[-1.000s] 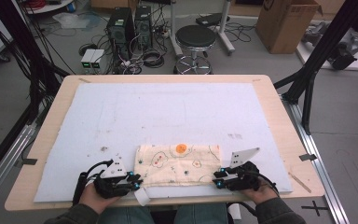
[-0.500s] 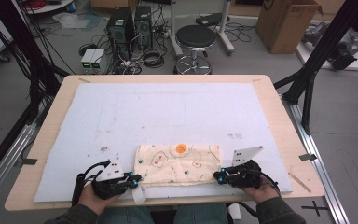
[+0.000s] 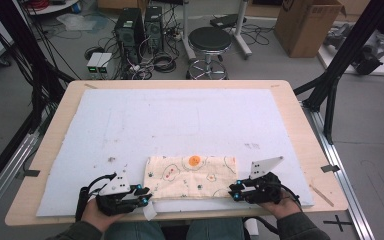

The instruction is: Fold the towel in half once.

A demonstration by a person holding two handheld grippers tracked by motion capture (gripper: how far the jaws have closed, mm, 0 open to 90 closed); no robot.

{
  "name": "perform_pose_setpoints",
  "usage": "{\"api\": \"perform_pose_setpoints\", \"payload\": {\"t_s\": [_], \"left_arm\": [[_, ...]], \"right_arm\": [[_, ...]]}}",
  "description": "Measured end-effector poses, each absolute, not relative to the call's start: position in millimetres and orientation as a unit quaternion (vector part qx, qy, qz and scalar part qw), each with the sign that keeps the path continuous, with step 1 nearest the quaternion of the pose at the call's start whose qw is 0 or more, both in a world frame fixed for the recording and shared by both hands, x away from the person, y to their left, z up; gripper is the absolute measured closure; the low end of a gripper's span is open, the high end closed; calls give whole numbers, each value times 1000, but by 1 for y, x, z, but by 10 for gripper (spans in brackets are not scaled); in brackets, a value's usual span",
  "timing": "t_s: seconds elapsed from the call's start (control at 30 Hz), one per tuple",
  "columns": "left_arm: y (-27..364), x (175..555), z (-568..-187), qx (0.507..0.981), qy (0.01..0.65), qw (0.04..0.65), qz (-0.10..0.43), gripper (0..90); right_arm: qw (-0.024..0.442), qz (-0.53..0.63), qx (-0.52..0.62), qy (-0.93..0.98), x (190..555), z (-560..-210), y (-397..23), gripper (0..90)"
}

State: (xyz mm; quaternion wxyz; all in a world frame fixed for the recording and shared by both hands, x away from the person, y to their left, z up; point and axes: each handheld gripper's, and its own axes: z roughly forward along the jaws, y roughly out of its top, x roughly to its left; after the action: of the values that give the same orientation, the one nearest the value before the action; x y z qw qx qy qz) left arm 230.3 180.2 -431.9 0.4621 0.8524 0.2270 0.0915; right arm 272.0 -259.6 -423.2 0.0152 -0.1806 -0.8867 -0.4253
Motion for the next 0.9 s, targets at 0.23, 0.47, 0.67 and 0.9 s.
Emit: {"api": "perform_pose_setpoints", "payload": {"t_s": [0.23, 0.47, 0.67, 0.9], "left_arm": [[182, 234, -424, 839, 235, 480, 102, 630], [175, 248, -417, 828, 248, 489, 123, 649], [158, 272, -416, 819, 279, 480, 145, 855], [144, 301, -429, 818, 313, 457, 154, 892]], "right_arm": [[7, -447, -188, -875, 280, -412, -257, 649], [-9, -448, -195, -873, 293, -406, -247, 704], [-12, -452, -217, -865, 315, -402, -230, 833], [15, -443, -266, -856, 349, -410, -200, 890]]}}
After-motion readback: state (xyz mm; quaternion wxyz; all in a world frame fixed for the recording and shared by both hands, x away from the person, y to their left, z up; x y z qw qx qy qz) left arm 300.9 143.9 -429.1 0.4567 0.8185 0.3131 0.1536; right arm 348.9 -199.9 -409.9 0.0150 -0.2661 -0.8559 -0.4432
